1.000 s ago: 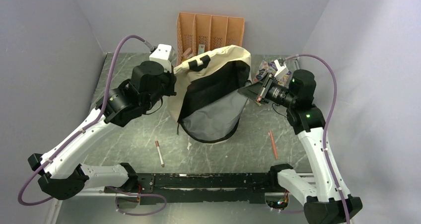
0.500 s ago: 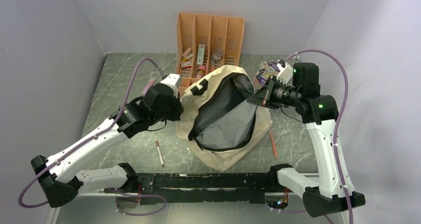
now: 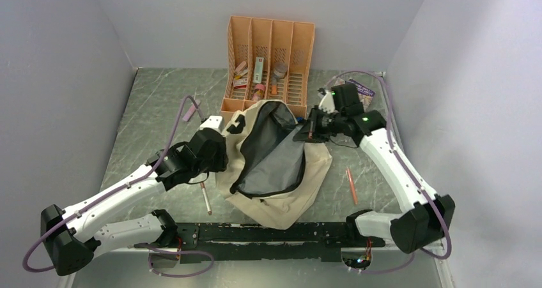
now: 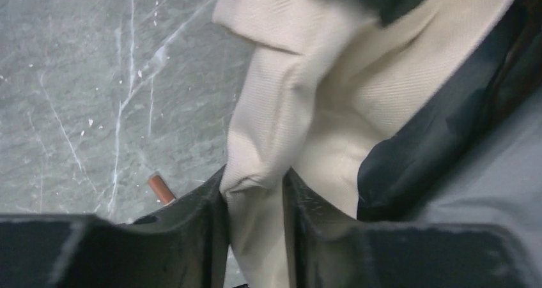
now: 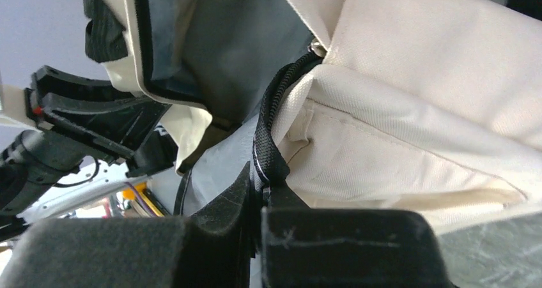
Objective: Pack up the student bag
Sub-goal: Adjust the student bag at the center of the board.
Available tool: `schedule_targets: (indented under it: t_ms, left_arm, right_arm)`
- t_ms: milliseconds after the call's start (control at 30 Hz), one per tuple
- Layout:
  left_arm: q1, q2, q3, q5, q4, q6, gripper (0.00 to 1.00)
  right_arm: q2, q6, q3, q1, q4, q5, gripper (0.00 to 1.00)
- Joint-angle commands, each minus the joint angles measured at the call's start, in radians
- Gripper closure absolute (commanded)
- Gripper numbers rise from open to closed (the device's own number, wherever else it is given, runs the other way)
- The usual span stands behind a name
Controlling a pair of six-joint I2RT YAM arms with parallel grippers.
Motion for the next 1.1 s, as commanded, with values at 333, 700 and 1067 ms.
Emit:
schedule_targets:
  t_ms: [333,700,1067]
  left_arm:
    - [0.008,-0.094,0.079,-0.250,-0.046,-0.001,0.36]
    - [0.008,-0.106,0.040,-0.120,0.086,0.069,0.24]
    - [0.008,-0.069,0.067,-0.088,0.145,0.210,0.19]
  right_arm:
    - [0.306,0.115,0.086,0.244,0.363,0.034,0.61]
    - [0.376,0.160,0.056,0.255,0.590,-0.124,0.41]
    - [0.133,0.032,-0.085,0.253,0.555,0.345,0.40]
